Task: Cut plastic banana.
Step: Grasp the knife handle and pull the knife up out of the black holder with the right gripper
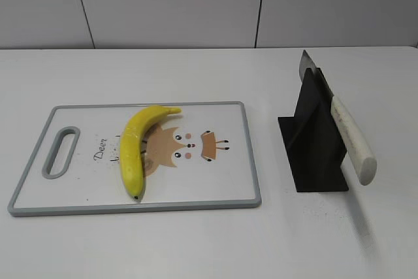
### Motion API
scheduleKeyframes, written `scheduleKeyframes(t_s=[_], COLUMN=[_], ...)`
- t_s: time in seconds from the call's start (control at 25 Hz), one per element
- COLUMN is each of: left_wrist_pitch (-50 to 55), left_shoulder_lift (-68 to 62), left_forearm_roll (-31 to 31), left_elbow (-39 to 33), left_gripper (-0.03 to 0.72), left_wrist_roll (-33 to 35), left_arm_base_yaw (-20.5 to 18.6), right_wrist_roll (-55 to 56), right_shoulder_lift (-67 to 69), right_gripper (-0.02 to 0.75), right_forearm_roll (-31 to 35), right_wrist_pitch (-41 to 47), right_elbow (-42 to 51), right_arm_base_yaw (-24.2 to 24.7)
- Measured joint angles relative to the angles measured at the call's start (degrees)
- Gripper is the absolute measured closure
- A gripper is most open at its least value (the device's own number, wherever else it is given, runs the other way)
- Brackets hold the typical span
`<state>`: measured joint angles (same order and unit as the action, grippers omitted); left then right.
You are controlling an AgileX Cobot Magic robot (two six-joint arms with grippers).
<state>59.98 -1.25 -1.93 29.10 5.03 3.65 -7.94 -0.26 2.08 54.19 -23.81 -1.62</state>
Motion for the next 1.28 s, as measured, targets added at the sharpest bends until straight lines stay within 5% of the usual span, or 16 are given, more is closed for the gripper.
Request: scheduleKeyframes(t_s=[0.92,1.28], left_wrist_pitch=[0.0,0.0], left_shoulder_lift=[0.0,0.0], left_forearm_roll=[0.0,-0.1], left_elbow=[0.0,0.0], left_gripper=[0.142,0.136], left_wrist_roll=[0.0,0.1], left_arm_base_yaw=[0.0,0.0], right_wrist_roll=[0.0,0.0], right_shoulder_lift=[0.1,14.2], right_gripper=[0.183,0.183], right_forearm_roll=[0.4,1.5], right_wrist_pitch=[0.0,1.0], right_elbow=[-0.9,-10.2], right_arm_base_yaw=[0.0,0.0])
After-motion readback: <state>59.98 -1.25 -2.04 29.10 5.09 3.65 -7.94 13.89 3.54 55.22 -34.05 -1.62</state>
